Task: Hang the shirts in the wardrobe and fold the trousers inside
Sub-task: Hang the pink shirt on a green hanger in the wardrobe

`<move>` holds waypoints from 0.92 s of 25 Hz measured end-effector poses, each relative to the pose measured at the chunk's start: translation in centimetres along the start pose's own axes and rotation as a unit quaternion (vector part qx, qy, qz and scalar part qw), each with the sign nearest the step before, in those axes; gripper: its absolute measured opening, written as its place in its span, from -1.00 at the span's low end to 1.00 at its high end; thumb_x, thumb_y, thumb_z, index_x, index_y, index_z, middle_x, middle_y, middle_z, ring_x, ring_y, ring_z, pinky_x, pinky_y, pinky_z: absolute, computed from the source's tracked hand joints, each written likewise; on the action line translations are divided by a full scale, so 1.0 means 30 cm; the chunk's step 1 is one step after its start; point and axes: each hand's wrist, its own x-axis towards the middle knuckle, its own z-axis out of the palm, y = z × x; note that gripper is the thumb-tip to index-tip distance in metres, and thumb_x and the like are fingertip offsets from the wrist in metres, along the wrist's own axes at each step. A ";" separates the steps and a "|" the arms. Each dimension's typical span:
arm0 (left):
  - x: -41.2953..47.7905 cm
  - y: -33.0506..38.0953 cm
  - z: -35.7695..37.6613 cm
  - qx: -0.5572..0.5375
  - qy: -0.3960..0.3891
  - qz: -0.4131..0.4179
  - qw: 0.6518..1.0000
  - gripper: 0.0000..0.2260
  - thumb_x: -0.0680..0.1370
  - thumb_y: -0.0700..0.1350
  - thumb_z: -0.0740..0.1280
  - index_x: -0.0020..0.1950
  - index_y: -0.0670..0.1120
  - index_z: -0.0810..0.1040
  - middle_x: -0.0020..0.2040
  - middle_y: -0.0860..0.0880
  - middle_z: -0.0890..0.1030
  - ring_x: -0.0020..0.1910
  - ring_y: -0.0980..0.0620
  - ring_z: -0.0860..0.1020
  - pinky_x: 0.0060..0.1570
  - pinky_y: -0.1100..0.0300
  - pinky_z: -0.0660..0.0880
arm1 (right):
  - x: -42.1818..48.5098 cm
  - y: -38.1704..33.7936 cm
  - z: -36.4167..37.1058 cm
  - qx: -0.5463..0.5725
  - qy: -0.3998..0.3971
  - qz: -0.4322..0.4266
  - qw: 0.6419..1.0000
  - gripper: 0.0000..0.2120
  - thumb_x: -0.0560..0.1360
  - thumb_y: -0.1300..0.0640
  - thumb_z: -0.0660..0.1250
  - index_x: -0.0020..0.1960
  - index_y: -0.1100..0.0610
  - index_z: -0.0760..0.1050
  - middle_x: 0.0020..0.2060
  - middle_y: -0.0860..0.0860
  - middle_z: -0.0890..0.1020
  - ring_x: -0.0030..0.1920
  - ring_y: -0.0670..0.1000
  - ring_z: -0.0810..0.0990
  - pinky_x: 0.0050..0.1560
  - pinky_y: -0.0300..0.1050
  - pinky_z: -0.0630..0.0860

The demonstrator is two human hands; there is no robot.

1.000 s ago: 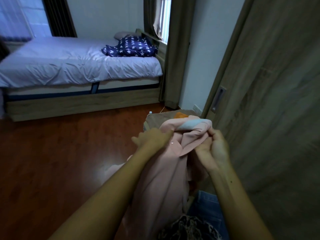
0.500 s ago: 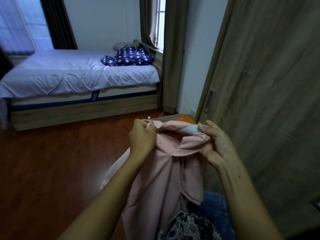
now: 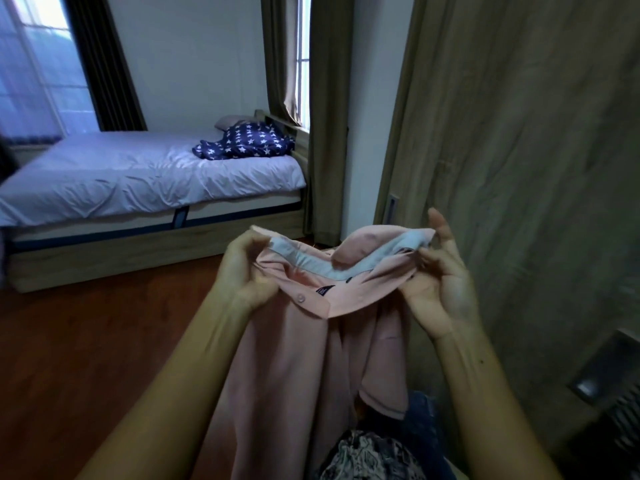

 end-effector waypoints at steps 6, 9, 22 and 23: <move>-0.051 -0.021 0.067 0.393 0.057 0.268 0.878 -0.88 0.28 -0.09 0.47 -0.26 -0.06 0.58 -0.21 -0.17 0.62 -0.16 -0.19 0.62 -0.07 -0.11 0.58 | -0.070 -0.099 0.007 -0.033 -0.023 -0.052 0.998 -0.53 0.23 0.44 0.32 0.04 0.05 0.52 -0.10 0.07 0.53 -0.13 -0.01 0.55 0.07 -0.04 0.52; -0.094 -0.034 0.129 0.530 0.048 0.360 0.766 -0.75 0.37 0.04 0.36 -0.05 -0.08 0.54 -0.13 -0.08 0.63 -0.11 -0.10 0.61 -0.07 -0.13 0.58 | -0.116 -0.144 0.023 -0.399 0.072 -0.188 0.894 -0.43 0.25 0.61 0.20 0.05 0.05 0.48 -0.13 -0.03 0.54 -0.27 -0.19 0.55 -0.33 -0.30 0.52; -0.240 -0.197 0.525 0.386 -0.070 0.326 0.860 -0.87 0.51 -0.11 0.29 0.01 -0.11 0.44 -0.14 -0.08 0.56 -0.12 -0.06 0.57 -0.13 0.12 0.55 | -0.324 -0.469 -0.051 -0.423 0.316 -0.281 0.801 -0.81 0.41 0.27 0.22 -0.20 0.05 0.56 -0.33 -0.06 0.59 -0.26 -0.07 0.54 -0.23 -0.18 0.45; -0.240 -0.220 0.541 0.344 -0.082 0.254 0.901 -0.91 0.50 -0.15 0.29 -0.02 -0.11 0.49 -0.19 -0.09 0.60 -0.16 -0.09 0.59 -0.23 0.11 0.57 | -0.343 -0.494 -0.056 -0.416 0.318 -0.272 0.807 -0.82 0.41 0.27 0.22 -0.21 0.05 0.54 -0.35 -0.05 0.57 -0.27 -0.06 0.51 -0.24 -0.17 0.43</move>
